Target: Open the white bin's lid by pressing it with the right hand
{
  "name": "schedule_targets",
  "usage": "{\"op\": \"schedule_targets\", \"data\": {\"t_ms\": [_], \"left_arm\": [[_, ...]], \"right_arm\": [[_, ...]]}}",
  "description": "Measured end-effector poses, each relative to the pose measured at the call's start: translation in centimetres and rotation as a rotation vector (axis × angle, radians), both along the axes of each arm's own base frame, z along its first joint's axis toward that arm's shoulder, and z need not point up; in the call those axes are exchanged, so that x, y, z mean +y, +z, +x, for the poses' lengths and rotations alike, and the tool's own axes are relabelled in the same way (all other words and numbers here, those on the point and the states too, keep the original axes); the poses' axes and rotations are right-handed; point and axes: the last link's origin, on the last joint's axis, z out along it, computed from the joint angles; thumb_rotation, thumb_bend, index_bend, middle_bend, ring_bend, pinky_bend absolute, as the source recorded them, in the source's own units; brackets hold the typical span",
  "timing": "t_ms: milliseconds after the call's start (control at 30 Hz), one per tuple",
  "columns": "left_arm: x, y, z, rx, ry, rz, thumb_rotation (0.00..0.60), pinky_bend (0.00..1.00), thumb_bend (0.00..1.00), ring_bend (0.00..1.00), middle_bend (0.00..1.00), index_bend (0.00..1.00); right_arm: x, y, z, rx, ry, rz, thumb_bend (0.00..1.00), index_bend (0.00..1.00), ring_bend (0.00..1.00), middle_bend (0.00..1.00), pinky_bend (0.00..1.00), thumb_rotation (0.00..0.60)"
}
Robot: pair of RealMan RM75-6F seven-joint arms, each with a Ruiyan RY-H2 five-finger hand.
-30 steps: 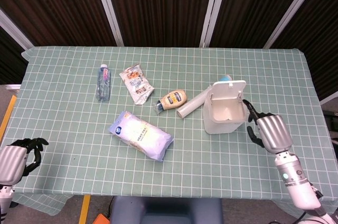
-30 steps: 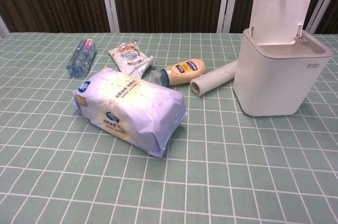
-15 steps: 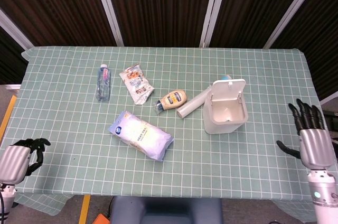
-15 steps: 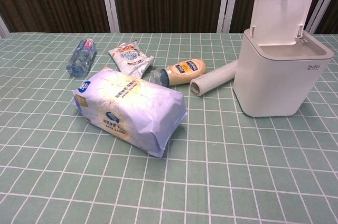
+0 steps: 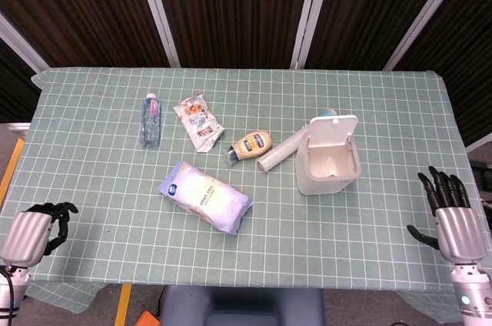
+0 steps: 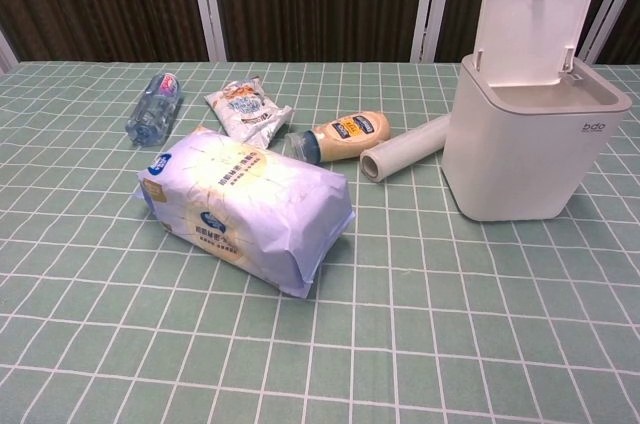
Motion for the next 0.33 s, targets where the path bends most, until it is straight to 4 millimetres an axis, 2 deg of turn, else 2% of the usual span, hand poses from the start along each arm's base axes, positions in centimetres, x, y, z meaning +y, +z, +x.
{"op": "schedule_targets", "data": {"t_ms": [333], "left_arm": [[-0.02,-0.01,0.06,0.0,-0.002,0.002,0.6,0.55,0.74,0.5,0.56,0.45]], "right_arm": [[-0.1,-0.13,-0.13,-0.011,-0.017,0.015,0.11,0.0,0.0,0.0,0.07,0.6]]}}
